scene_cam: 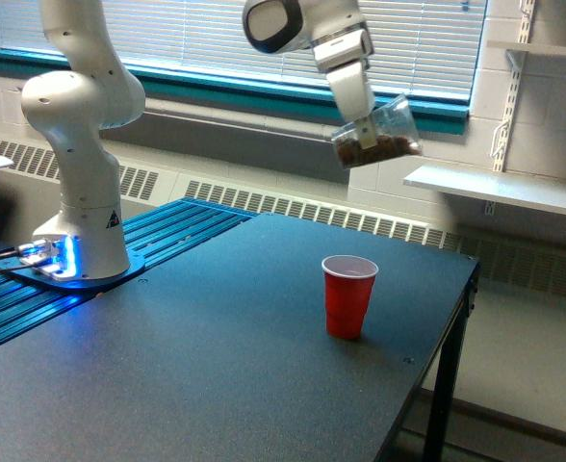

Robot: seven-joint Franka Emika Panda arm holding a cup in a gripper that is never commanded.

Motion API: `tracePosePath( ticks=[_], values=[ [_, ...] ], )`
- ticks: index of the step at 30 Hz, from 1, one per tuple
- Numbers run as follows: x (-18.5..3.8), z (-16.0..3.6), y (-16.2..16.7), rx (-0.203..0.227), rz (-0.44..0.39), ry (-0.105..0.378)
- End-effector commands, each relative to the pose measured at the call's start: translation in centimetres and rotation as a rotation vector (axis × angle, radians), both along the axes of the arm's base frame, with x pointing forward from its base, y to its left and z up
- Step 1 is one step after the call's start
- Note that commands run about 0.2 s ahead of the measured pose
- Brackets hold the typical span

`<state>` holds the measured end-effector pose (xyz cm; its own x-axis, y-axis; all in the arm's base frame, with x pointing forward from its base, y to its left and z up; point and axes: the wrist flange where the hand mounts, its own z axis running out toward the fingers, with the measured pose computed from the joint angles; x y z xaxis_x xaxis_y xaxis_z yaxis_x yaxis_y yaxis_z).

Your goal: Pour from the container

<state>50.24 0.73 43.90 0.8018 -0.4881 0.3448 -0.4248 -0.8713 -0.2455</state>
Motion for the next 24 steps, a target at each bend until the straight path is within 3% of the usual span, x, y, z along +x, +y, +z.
tracePosePath(
  ticks=[1,24],
  values=[
    [-1.4,-0.5,-0.2,-0.033,0.004,0.014],
    [-4.9,-5.0,0.1,-0.077,-0.016,0.153]
  ],
)
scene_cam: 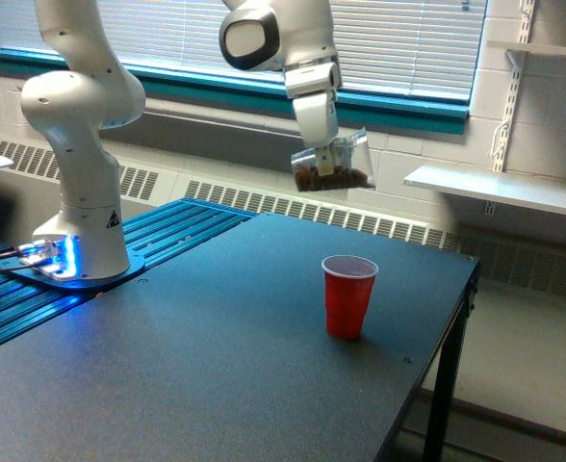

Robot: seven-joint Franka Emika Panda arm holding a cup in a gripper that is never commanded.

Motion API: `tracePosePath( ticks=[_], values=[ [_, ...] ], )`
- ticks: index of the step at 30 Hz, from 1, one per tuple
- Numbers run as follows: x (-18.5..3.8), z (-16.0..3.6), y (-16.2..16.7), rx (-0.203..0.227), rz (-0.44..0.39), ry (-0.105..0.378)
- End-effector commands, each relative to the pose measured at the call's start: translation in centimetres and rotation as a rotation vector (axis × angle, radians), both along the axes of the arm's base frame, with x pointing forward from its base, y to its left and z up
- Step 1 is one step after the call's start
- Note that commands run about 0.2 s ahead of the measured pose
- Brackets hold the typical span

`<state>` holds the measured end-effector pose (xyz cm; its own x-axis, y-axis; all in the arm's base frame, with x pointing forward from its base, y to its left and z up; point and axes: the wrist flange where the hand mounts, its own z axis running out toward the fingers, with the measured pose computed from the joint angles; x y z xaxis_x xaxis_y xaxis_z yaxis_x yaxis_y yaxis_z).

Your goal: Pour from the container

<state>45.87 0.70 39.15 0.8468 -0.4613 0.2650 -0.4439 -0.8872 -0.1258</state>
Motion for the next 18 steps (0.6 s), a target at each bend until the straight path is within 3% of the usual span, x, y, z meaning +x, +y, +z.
tracePosePath(
  ticks=[1,18],
  values=[
    [-0.6,-0.4,0.1,-0.012,-0.022,0.023],
    [-1.7,-2.8,0.2,-0.041,-0.016,0.098]
  ],
)
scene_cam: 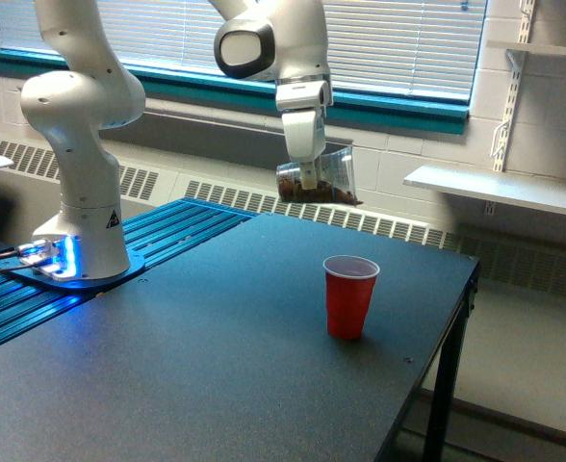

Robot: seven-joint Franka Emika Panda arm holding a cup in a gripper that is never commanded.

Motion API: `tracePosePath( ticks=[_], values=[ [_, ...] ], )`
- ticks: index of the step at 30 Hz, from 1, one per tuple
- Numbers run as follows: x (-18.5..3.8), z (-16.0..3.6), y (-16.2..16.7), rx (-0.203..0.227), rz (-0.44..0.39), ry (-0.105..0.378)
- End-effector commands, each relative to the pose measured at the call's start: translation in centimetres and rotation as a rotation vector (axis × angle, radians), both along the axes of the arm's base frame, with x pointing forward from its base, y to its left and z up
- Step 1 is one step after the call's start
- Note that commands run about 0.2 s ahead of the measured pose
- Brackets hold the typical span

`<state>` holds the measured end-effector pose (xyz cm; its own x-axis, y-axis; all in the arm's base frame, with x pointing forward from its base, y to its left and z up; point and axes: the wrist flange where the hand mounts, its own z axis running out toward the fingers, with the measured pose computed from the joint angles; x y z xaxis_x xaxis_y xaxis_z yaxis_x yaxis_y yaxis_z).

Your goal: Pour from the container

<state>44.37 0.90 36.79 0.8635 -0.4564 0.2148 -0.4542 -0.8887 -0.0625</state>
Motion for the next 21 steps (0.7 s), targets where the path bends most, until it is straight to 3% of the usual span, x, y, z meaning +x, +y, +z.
tracePosePath(
  ticks=[1,21],
  values=[
    [-0.27,-0.56,0.06,-0.011,-0.012,0.025],
    [-0.35,-1.37,0.45,-0.063,0.016,0.073]
  ],
)
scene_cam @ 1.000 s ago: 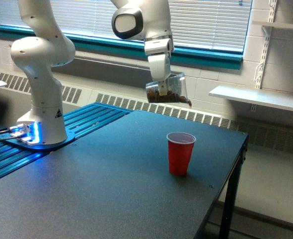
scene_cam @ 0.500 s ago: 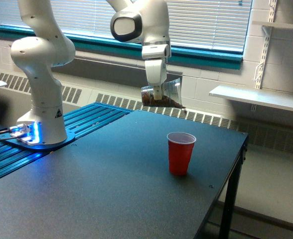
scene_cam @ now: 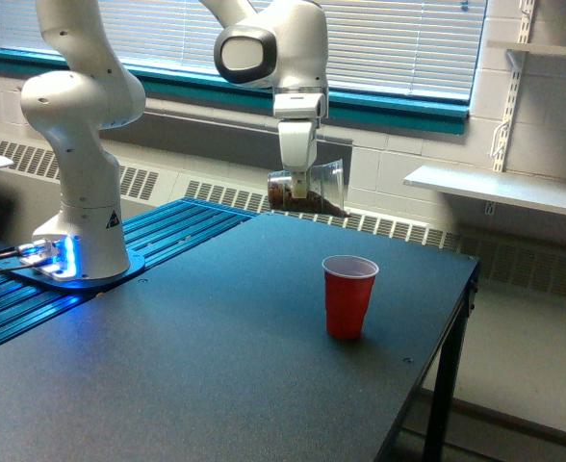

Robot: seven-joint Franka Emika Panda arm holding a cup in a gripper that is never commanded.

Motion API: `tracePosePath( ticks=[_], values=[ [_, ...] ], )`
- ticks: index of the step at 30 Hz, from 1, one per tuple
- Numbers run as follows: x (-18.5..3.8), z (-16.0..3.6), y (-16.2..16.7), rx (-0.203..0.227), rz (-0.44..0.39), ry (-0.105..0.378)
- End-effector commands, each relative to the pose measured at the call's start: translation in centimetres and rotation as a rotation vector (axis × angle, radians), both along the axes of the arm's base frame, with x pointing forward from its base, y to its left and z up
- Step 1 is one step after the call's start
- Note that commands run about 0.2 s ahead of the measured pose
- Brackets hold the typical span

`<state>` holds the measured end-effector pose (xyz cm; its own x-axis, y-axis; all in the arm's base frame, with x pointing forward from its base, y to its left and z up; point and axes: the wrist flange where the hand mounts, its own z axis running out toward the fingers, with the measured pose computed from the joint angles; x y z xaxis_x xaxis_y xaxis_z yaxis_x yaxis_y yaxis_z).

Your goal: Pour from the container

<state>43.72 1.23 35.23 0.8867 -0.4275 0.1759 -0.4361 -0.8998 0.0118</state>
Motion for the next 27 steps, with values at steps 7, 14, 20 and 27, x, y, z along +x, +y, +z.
tracePosePath(
  ticks=[7,14,20,27],
  values=[
    [0.35,0.08,0.02,-0.038,0.006,0.021],
    [0.36,-0.23,0.11,-0.052,0.008,0.036],
    [0.42,-0.46,0.18,-0.062,0.014,0.047],
    [0.57,-0.55,0.29,-0.079,0.025,0.063]
  ],
)
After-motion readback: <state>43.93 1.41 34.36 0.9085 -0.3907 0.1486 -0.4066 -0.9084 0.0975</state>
